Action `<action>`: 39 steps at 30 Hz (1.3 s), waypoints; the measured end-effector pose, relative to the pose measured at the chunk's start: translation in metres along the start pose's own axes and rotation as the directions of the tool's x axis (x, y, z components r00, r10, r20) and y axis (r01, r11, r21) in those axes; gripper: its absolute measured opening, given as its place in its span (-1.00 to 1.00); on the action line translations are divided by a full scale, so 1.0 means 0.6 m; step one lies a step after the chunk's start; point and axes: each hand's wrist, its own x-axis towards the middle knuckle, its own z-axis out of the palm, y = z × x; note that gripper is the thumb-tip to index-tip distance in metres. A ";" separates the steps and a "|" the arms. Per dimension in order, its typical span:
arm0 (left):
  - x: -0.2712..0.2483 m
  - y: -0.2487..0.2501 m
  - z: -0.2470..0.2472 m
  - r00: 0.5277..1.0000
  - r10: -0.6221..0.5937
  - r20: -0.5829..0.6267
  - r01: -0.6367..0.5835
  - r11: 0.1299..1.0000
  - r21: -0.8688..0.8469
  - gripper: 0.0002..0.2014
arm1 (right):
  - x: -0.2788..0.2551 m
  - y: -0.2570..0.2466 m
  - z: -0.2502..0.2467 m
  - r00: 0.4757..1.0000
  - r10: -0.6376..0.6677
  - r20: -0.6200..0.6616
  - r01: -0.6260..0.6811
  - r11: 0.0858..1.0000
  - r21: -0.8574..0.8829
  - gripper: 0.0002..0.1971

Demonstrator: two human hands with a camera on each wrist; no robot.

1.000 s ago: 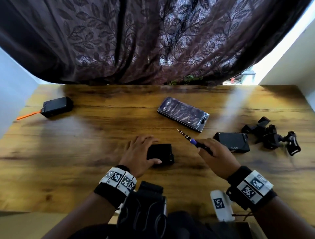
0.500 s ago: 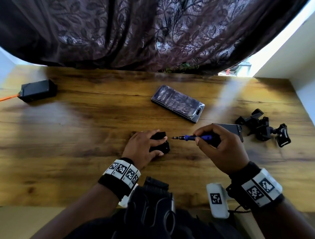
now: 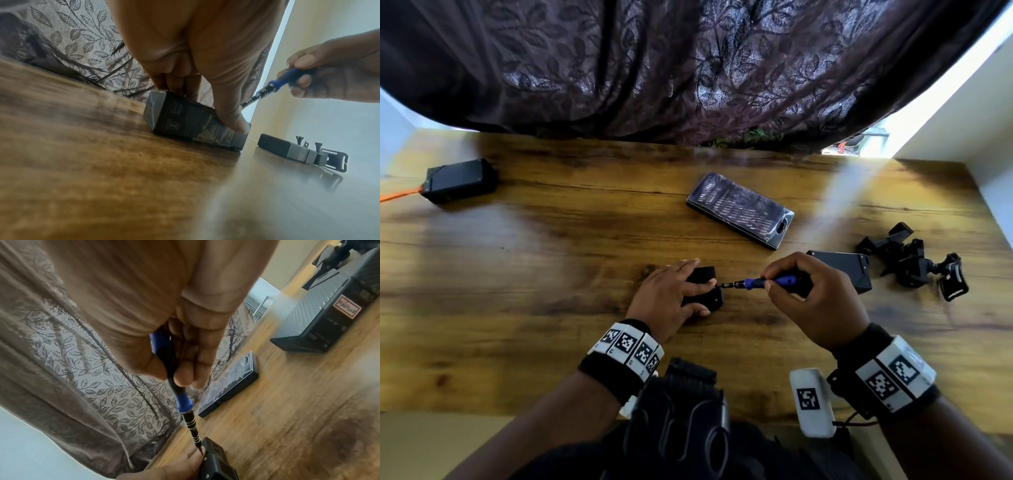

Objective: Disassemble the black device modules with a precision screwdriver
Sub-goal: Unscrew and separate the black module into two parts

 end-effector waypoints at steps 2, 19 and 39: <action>0.000 0.000 0.000 1.000 0.003 -0.006 -0.003 1.000 0.005 -0.48 | 0.001 0.001 0.000 1.000 -0.002 0.009 0.002 1.000 -0.009 -0.84; -0.002 -0.001 0.002 0.999 -0.021 -0.029 0.019 0.998 -0.059 -0.46 | 0.023 -0.017 0.002 0.993 -0.053 0.102 0.064 0.992 -0.106 -0.83; -0.005 0.003 -0.006 0.992 -0.086 -0.094 0.064 0.974 -0.219 -0.44 | 0.143 -0.162 0.030 0.736 -0.094 0.671 0.531 0.694 -0.486 -0.74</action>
